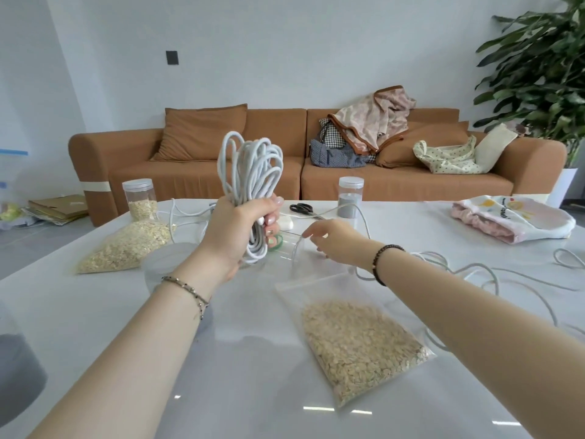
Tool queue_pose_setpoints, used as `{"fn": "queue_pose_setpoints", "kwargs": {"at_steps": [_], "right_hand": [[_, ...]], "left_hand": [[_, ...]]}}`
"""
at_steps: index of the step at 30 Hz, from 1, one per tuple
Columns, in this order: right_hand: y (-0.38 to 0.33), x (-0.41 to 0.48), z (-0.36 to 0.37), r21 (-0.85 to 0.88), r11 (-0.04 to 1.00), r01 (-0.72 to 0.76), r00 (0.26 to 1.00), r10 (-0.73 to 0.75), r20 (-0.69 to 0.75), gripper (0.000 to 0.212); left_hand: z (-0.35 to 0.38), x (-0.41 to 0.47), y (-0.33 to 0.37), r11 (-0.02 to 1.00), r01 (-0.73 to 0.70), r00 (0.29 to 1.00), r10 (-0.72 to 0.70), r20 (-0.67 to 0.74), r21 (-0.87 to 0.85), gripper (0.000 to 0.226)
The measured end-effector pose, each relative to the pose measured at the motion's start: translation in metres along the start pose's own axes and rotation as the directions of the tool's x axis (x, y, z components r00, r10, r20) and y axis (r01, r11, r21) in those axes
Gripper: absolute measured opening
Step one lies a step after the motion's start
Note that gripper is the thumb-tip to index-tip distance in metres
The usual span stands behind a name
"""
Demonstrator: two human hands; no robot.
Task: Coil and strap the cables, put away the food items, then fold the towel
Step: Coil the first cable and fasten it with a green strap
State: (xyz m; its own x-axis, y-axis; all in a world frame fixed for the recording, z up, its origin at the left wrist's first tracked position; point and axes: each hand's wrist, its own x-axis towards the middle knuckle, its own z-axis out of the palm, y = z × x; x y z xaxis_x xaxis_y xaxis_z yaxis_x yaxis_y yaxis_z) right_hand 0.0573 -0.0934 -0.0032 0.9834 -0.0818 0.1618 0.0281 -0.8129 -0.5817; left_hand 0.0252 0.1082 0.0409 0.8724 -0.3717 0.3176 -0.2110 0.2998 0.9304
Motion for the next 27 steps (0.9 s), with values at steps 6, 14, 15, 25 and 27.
{"fn": "queue_pose_setpoints", "kwargs": {"at_steps": [6,14,15,25,27], "right_hand": [[-0.010,0.009,0.024,0.024,0.994,0.107,0.986,-0.109,0.124,0.041],[-0.022,0.021,0.035,-0.157,0.956,0.249,0.967,-0.237,0.089,0.030],[-0.020,0.025,0.036,-0.237,0.939,0.251,0.967,-0.235,0.094,0.035],[0.000,0.031,0.035,-0.448,0.850,0.277,0.960,-0.259,0.103,0.012],[0.001,0.027,0.028,-0.437,0.859,0.267,0.963,-0.245,0.107,0.010]], "left_hand": [[-0.021,0.011,-0.001,0.999,-0.001,0.993,-0.005,-0.120,-0.054,0.021],[-0.020,0.014,-0.004,0.996,-0.041,0.979,0.025,-0.202,-0.075,0.013],[-0.020,0.014,-0.004,0.996,-0.040,0.978,0.022,-0.206,-0.085,0.013],[-0.017,0.012,-0.003,0.995,-0.045,0.974,0.023,-0.224,-0.090,0.014],[-0.014,0.010,-0.005,0.997,-0.047,0.977,0.034,-0.211,-0.056,0.015]]}}
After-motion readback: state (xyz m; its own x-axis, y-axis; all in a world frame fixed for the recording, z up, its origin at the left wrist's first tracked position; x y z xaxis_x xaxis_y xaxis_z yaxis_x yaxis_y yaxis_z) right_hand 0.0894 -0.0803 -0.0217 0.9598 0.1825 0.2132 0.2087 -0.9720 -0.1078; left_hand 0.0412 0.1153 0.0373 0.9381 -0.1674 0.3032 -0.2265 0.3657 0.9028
